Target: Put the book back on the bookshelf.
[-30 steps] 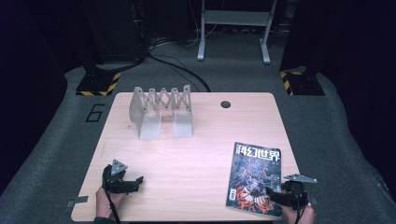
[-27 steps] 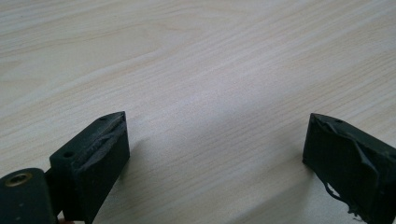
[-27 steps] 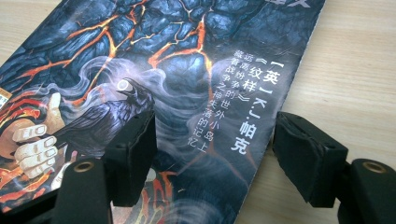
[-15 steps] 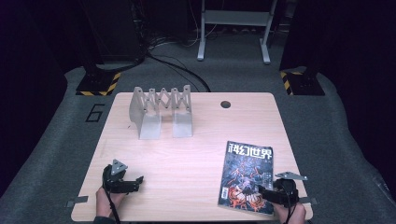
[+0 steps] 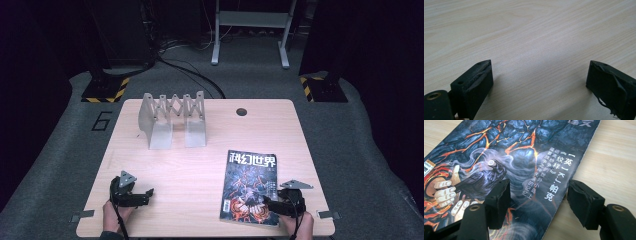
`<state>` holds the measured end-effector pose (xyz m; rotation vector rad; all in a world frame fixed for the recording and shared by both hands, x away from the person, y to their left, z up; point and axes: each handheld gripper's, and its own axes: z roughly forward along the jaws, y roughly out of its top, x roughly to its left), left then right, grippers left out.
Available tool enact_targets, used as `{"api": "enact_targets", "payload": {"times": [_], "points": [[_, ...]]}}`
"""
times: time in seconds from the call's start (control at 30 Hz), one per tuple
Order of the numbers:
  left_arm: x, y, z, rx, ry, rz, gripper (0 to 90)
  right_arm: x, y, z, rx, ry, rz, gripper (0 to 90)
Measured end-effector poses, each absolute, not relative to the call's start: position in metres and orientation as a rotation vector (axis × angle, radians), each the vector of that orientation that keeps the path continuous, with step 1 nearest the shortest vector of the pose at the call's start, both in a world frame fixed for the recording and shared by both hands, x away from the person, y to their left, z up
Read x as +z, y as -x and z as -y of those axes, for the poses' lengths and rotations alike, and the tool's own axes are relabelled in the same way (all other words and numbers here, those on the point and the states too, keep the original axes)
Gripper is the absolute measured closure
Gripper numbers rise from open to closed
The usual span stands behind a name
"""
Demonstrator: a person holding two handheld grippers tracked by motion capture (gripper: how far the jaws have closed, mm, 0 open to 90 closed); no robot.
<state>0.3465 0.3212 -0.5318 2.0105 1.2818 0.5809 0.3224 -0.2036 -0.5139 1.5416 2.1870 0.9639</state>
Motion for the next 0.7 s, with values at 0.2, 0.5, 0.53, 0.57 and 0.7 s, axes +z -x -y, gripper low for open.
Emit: {"api": "enact_targets", "payload": {"times": [0.2,0.5,0.53,0.57,0.7], "points": [[-0.532,-0.347,-0.321,0.583,-2.012,-1.283,6.9,-0.514,-0.332,0.184,0.987,-1.474,-2.243,34.9],[-0.532,-0.347,-0.321,0.589,-2.016,-1.279,6.7,-0.516,-0.340,0.150,1.021,-1.431,-2.280,35.1],[-0.532,-0.347,-0.320,0.590,-2.008,-1.287,6.7,-0.516,-0.342,0.140,1.030,-1.405,-2.293,35.1],[-0.531,-0.347,-0.320,0.584,-2.006,-1.300,6.6,-0.516,-0.343,0.136,1.033,-1.396,-2.300,35.1],[-0.531,-0.349,-0.317,0.589,-2.002,-1.320,6.3,-0.516,-0.346,0.125,1.048,-1.338,-2.355,34.8]]}}
